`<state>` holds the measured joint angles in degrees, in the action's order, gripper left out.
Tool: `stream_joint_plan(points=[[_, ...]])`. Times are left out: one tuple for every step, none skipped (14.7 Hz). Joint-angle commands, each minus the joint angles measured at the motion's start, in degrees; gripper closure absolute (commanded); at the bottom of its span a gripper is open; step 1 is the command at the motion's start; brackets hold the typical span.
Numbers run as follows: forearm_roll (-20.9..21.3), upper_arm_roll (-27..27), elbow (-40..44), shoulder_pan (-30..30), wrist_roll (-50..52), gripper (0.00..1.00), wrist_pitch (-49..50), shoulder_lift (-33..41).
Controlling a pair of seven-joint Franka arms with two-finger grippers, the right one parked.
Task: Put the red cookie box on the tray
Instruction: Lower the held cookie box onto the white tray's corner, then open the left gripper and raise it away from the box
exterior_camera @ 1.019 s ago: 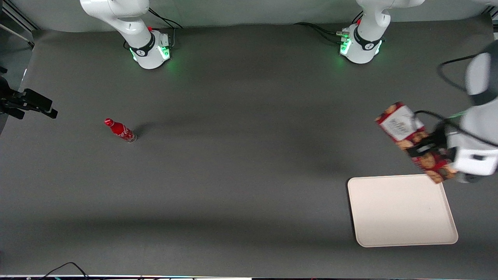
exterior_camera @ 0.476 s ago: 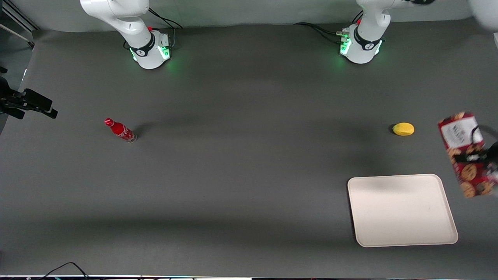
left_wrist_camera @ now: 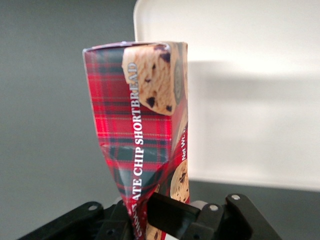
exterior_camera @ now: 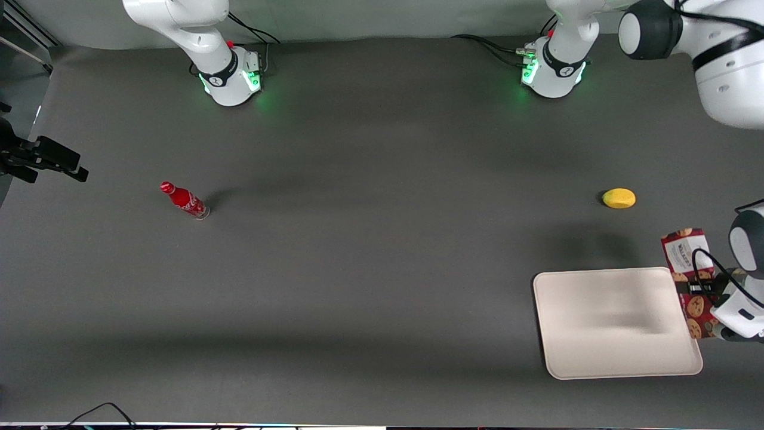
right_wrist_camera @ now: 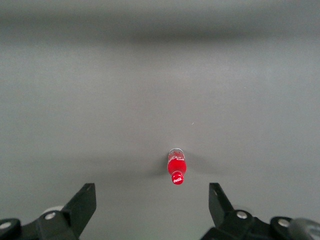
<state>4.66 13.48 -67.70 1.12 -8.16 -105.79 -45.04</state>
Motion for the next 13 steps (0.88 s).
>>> stream_joint_plan(points=[[-2.38,0.67,-0.77,0.73,-1.59,1.0,-8.96,-3.63],[-2.64,0.67,-0.68,0.64,-1.5,1.0,-11.34,-5.04],[-2.64,0.67,-0.42,0.64,-1.5,1.0,-12.58,-6.45],[-2.64,0.58,-0.42,0.73,-1.5,1.0,-13.47,-6.9],[-2.64,0.58,-0.42,0.73,-1.5,1.0,-13.65,-6.99],[-2.64,0.58,-0.42,0.64,-1.42,0.14,-13.74,-7.08],[-2.64,0.58,-0.24,0.64,-1.16,0.0,-13.04,-6.73],[-2.64,0.58,-0.24,0.73,-1.15,0.0,-11.73,-6.2],[-2.64,0.67,0.11,0.56,-1.07,0.0,-9.54,-5.59],[-2.64,0.58,1.85,0.55,-1.06,0.0,-5.95,-4.97],[-2.47,0.67,4.22,0.12,-0.72,0.0,-1.74,-4.79],[-2.38,0.75,6.16,-0.15,-0.71,0.0,2.39,-4.1],[-2.21,0.75,6.87,-0.15,-0.89,0.0,5.91,-2.35]])
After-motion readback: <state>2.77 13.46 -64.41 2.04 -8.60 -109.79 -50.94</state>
